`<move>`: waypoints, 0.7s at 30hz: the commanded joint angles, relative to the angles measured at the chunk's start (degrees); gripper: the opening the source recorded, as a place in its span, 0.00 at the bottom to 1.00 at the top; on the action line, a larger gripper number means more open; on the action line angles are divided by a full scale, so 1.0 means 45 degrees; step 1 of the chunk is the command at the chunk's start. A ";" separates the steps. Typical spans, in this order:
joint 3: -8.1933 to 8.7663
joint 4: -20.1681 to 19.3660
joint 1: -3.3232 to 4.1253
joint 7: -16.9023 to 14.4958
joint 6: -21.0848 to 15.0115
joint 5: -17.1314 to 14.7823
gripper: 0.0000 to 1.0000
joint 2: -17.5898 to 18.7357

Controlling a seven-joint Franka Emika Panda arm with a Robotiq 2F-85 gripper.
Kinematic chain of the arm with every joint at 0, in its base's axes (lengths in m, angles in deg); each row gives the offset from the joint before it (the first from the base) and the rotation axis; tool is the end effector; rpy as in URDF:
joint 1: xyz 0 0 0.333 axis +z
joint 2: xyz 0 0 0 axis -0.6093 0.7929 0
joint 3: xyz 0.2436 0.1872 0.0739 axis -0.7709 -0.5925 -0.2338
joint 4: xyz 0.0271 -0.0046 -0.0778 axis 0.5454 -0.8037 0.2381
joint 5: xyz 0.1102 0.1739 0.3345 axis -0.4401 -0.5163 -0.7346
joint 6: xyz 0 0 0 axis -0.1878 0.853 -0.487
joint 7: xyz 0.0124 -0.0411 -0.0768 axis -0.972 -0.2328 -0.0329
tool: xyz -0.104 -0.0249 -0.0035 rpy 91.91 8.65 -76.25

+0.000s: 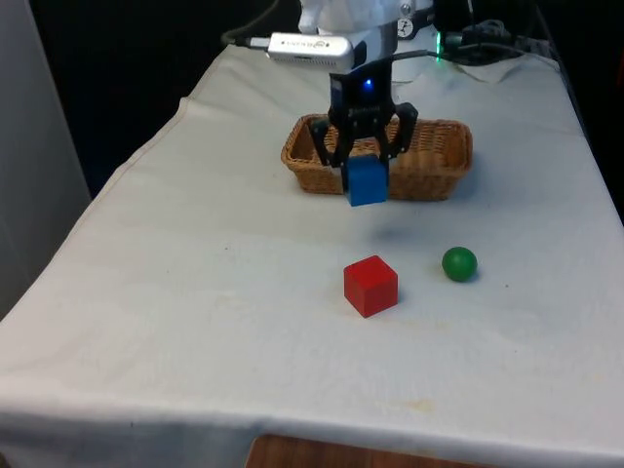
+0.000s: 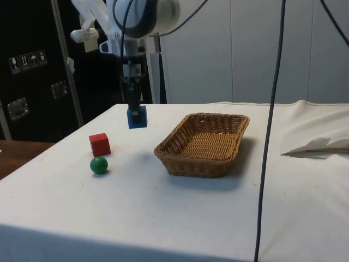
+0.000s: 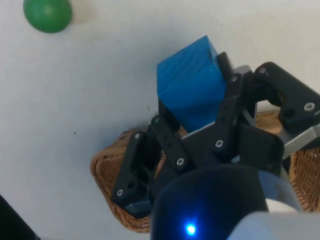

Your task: Place all non-red objects into the basket.

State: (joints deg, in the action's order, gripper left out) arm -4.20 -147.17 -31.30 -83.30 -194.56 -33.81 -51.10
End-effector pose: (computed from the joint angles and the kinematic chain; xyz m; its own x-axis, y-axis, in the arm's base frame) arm 0.6222 -0.0355 0.2568 0.9253 0.3757 0.0528 0.3762 -0.9266 0.0005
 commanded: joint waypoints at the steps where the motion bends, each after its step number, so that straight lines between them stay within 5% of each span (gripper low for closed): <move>1: 0.0089 -0.0115 0.0051 0.0064 0.0089 0.0153 0.01 -0.0204; 21: 0.0446 -0.1299 0.0013 0.0013 0.1057 0.0738 0.01 -0.2394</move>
State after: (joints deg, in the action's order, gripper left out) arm -2.43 -152.73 -31.30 -83.36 -189.86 -31.06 -61.41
